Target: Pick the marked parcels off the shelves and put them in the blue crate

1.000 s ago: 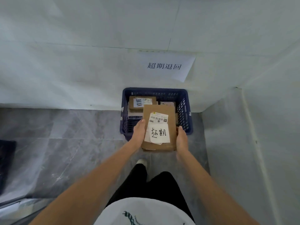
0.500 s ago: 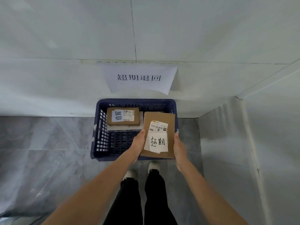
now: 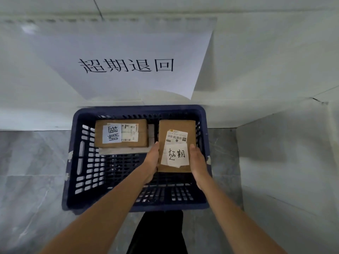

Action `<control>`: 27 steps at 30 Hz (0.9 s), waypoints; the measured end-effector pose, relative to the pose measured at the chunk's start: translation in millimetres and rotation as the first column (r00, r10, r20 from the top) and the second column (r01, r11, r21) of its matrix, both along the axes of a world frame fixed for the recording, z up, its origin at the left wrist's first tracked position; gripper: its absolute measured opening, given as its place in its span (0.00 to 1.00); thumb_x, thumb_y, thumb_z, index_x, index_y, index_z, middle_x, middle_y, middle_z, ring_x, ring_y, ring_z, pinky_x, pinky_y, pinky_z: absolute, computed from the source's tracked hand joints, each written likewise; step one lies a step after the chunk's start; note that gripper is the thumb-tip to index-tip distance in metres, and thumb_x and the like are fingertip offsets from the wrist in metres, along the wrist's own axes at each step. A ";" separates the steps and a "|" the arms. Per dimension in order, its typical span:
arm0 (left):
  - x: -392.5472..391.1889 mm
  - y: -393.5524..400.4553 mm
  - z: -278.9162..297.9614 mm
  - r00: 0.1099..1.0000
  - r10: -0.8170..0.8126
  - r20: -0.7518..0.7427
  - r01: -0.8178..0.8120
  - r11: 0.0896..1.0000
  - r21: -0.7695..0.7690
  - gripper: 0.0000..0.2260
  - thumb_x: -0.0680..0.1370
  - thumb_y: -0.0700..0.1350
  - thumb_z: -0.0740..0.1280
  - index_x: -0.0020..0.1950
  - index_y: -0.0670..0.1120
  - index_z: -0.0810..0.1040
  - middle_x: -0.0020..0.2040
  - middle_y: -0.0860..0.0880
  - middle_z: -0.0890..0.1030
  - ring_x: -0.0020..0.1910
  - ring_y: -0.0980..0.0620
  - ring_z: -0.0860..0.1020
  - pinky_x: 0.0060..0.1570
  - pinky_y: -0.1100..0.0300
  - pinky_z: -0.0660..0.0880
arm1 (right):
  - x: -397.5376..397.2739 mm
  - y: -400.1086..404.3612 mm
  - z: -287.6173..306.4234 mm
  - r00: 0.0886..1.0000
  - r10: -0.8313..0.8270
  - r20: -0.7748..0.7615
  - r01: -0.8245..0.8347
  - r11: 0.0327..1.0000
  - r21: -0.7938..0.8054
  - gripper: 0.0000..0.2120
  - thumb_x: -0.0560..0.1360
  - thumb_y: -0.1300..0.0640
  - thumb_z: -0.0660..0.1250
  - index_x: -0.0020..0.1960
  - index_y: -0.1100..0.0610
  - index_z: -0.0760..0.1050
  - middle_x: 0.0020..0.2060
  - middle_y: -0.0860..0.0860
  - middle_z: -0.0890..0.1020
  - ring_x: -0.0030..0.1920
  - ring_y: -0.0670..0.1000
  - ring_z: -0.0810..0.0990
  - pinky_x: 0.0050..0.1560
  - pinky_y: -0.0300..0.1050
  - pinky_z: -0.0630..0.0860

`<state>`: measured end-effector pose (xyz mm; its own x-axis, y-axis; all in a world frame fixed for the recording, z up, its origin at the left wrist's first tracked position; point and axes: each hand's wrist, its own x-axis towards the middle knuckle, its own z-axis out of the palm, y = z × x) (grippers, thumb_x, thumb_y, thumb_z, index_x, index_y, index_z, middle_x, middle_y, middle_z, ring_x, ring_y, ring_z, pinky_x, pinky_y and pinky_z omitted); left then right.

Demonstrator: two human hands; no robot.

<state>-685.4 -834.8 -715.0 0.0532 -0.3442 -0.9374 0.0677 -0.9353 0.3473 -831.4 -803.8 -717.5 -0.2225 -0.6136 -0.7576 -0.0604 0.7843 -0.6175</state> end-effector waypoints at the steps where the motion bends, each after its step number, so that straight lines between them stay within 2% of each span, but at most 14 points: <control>1: -1.5 -3.7 -6.2 1.000 -0.003 0.002 0.003 1.000 -0.002 0.21 0.82 0.61 0.50 0.64 0.52 0.74 0.61 0.48 0.79 0.56 0.48 0.78 0.62 0.50 0.72 | -0.2 -3.8 -6.2 1.000 0.007 0.003 -0.007 1.000 -0.007 0.22 0.84 0.45 0.49 0.69 0.56 0.70 0.58 0.52 0.80 0.46 0.41 0.77 0.33 0.26 0.70; 2: -2.5 -6.9 -9.7 1.000 -0.005 0.007 0.005 1.000 0.005 0.23 0.82 0.61 0.50 0.69 0.51 0.72 0.65 0.46 0.78 0.63 0.45 0.75 0.68 0.47 0.67 | -0.1 -7.8 -9.7 1.000 0.015 0.004 -0.015 1.000 -0.009 0.23 0.84 0.44 0.49 0.72 0.56 0.67 0.61 0.53 0.79 0.50 0.44 0.77 0.37 0.27 0.70; 4: -3.2 -12.2 -16.3 1.000 -0.005 0.001 0.005 1.000 -0.001 0.25 0.82 0.62 0.50 0.71 0.51 0.71 0.66 0.45 0.77 0.65 0.45 0.74 0.68 0.46 0.67 | -1.6 -14.5 -15.6 1.000 0.026 -0.009 -0.026 0.999 -0.024 0.25 0.84 0.44 0.49 0.76 0.55 0.62 0.65 0.53 0.77 0.55 0.46 0.76 0.42 0.28 0.69; 7: -5.0 -18.0 -22.2 1.000 0.008 -0.021 -0.009 0.999 -0.053 0.20 0.82 0.61 0.50 0.55 0.55 0.79 0.56 0.46 0.82 0.47 0.51 0.80 0.53 0.52 0.76 | -3.5 -24.1 -23.6 0.999 0.024 -0.033 -0.026 0.999 -0.045 0.27 0.84 0.43 0.48 0.78 0.55 0.58 0.64 0.48 0.75 0.59 0.46 0.74 0.46 0.26 0.68; 9: -3.8 -17.2 -22.5 0.999 0.012 -0.034 -0.013 0.999 -0.052 0.18 0.82 0.61 0.51 0.48 0.56 0.78 0.55 0.47 0.82 0.45 0.52 0.79 0.60 0.51 0.74 | -2.3 -25.8 -26.3 0.999 0.003 -0.038 -0.004 0.999 -0.040 0.28 0.84 0.42 0.49 0.79 0.56 0.56 0.68 0.52 0.74 0.66 0.51 0.74 0.57 0.36 0.68; 11: -2.3 -15.8 -22.9 0.999 -0.015 -0.049 0.011 0.997 -0.074 0.18 0.82 0.61 0.50 0.53 0.58 0.78 0.59 0.48 0.81 0.49 0.51 0.79 0.64 0.49 0.72 | 1.0 -24.4 -24.4 0.997 0.007 -0.071 -0.010 0.999 -0.043 0.29 0.83 0.42 0.50 0.79 0.57 0.55 0.69 0.55 0.74 0.67 0.54 0.73 0.60 0.42 0.68; 12: -2.0 -15.2 -20.8 0.999 -0.028 -0.046 0.024 0.996 -0.085 0.19 0.82 0.62 0.50 0.60 0.58 0.77 0.63 0.47 0.79 0.56 0.49 0.78 0.66 0.48 0.70 | 3.1 -24.3 -21.9 0.996 0.014 -0.092 -0.018 0.999 -0.048 0.29 0.83 0.43 0.50 0.79 0.57 0.55 0.69 0.55 0.74 0.67 0.54 0.74 0.61 0.43 0.69; 15: -0.9 -14.6 -11.9 0.995 -0.096 -0.006 0.095 0.992 -0.088 0.24 0.82 0.61 0.48 0.77 0.55 0.61 0.76 0.47 0.64 0.74 0.44 0.63 0.74 0.47 0.57 | 6.9 -23.4 -9.9 0.987 0.035 -0.157 -0.046 0.997 -0.069 0.27 0.84 0.45 0.52 0.78 0.58 0.58 0.69 0.56 0.74 0.67 0.54 0.74 0.65 0.46 0.71; 18: 5.1 -9.4 15.4 0.989 -0.140 0.056 0.147 0.978 -0.150 0.24 0.83 0.60 0.49 0.78 0.55 0.56 0.78 0.49 0.59 0.76 0.45 0.58 0.72 0.49 0.57 | 9.5 -20.5 21.4 0.976 0.061 -0.208 -0.090 0.986 -0.137 0.22 0.84 0.48 0.53 0.74 0.58 0.64 0.59 0.49 0.76 0.61 0.49 0.76 0.50 0.26 0.72; 19: 9.6 -7.4 28.5 0.984 -0.164 0.073 0.174 0.971 -0.166 0.24 0.83 0.60 0.50 0.78 0.55 0.56 0.78 0.49 0.59 0.76 0.45 0.59 0.72 0.50 0.57 | 9.8 -19.6 34.7 0.972 0.096 -0.213 -0.129 0.980 -0.148 0.19 0.84 0.48 0.53 0.69 0.57 0.68 0.58 0.49 0.77 0.61 0.50 0.76 0.52 0.29 0.74; 20: 15.2 -5.6 42.6 0.977 -0.193 0.085 0.206 0.961 -0.183 0.24 0.83 0.60 0.50 0.78 0.55 0.57 0.78 0.49 0.59 0.76 0.45 0.59 0.72 0.50 0.58 | 10.9 -18.9 48.8 0.966 0.140 -0.215 -0.175 0.973 -0.151 0.20 0.84 0.47 0.52 0.67 0.58 0.71 0.60 0.51 0.78 0.62 0.54 0.76 0.60 0.40 0.75; 22: 29.8 0.3 74.9 0.956 -0.260 0.135 0.286 0.927 -0.241 0.25 0.82 0.60 0.51 0.78 0.54 0.58 0.78 0.49 0.60 0.75 0.46 0.60 0.72 0.52 0.58 | 14.8 -19.3 81.9 0.934 0.242 -0.262 -0.284 0.949 -0.136 0.23 0.84 0.45 0.51 0.69 0.60 0.70 0.66 0.58 0.75 0.69 0.59 0.71 0.69 0.59 0.67; 23: 38.2 3.5 93.8 0.938 -0.293 0.183 0.336 0.900 -0.278 0.24 0.82 0.60 0.52 0.78 0.53 0.59 0.78 0.48 0.61 0.75 0.46 0.61 0.72 0.52 0.58 | 17.8 -21.1 99.7 0.908 0.291 -0.302 -0.342 0.930 -0.133 0.25 0.83 0.44 0.50 0.72 0.59 0.67 0.71 0.58 0.71 0.72 0.60 0.67 0.72 0.62 0.64; 27: 83.9 18.5 170.8 0.816 -0.378 0.437 0.550 0.742 -0.384 0.25 0.83 0.57 0.54 0.78 0.49 0.60 0.77 0.47 0.61 0.76 0.47 0.60 0.74 0.52 0.57 | 38.6 -31.5 174.9 0.717 0.485 -0.501 -0.617 0.776 -0.131 0.28 0.83 0.42 0.50 0.79 0.54 0.55 0.79 0.53 0.55 0.79 0.55 0.50 0.77 0.55 0.48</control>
<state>-601.4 -816.2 -544.2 0.0222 -0.7943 -0.6071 -0.5210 -0.5275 0.6711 -792.8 -835.3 -542.6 -0.0274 -0.8891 -0.4569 -0.7279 0.3310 -0.6005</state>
